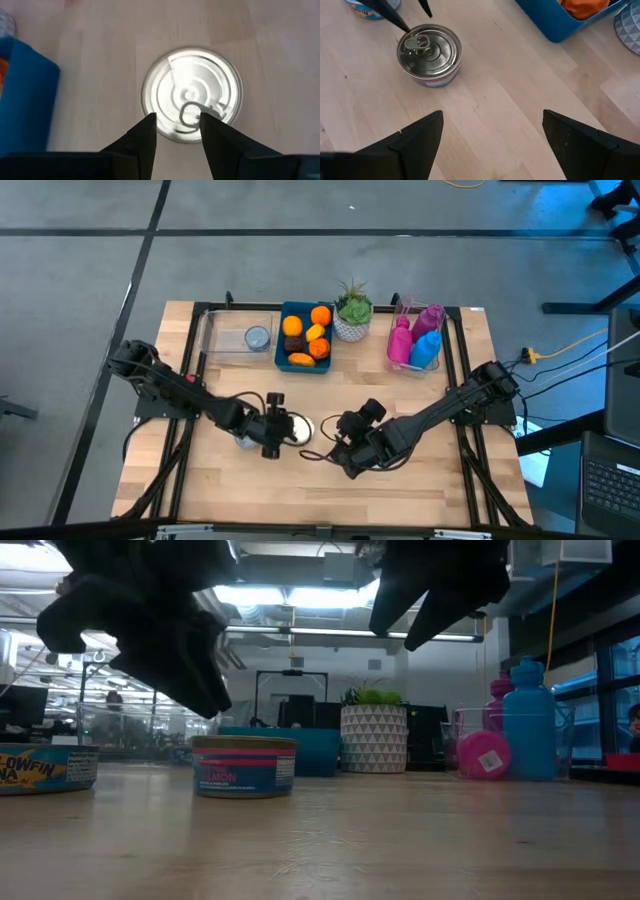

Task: Pick & Place Food Item
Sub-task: Stack the blue and pink tuna can on top of the blue tuna can into the left transparent bin

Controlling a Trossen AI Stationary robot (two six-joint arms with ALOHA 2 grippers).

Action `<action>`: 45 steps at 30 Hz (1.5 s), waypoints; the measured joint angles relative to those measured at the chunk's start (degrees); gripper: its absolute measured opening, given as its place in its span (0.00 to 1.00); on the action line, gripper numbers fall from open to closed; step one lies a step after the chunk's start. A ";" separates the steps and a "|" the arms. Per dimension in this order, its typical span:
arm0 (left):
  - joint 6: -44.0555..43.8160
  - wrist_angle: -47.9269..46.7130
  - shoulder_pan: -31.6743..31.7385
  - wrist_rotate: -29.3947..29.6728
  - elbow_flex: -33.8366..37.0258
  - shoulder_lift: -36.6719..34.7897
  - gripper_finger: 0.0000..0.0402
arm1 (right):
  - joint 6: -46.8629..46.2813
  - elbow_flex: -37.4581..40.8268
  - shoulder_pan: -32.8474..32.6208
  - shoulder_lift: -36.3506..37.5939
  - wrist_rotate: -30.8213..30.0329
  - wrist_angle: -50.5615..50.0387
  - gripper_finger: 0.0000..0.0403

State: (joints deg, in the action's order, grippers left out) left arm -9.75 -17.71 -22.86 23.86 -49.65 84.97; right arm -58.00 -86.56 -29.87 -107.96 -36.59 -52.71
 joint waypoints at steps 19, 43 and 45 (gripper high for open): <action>-6.17 -5.29 1.22 -0.55 -0.20 2.58 0.36 | 0.63 0.00 0.20 -0.02 -0.08 0.26 0.85; -1.98 -0.92 2.03 4.56 -0.13 2.82 0.36 | 1.16 0.00 0.57 -0.02 -0.51 0.39 0.85; -1.37 0.28 2.46 3.93 -0.13 2.81 0.36 | 1.46 0.00 0.62 -0.02 -0.51 0.39 0.85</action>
State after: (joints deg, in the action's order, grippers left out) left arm -11.12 -17.43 -20.40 27.79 -49.78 87.78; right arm -56.53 -86.56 -29.25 -107.98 -37.10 -52.31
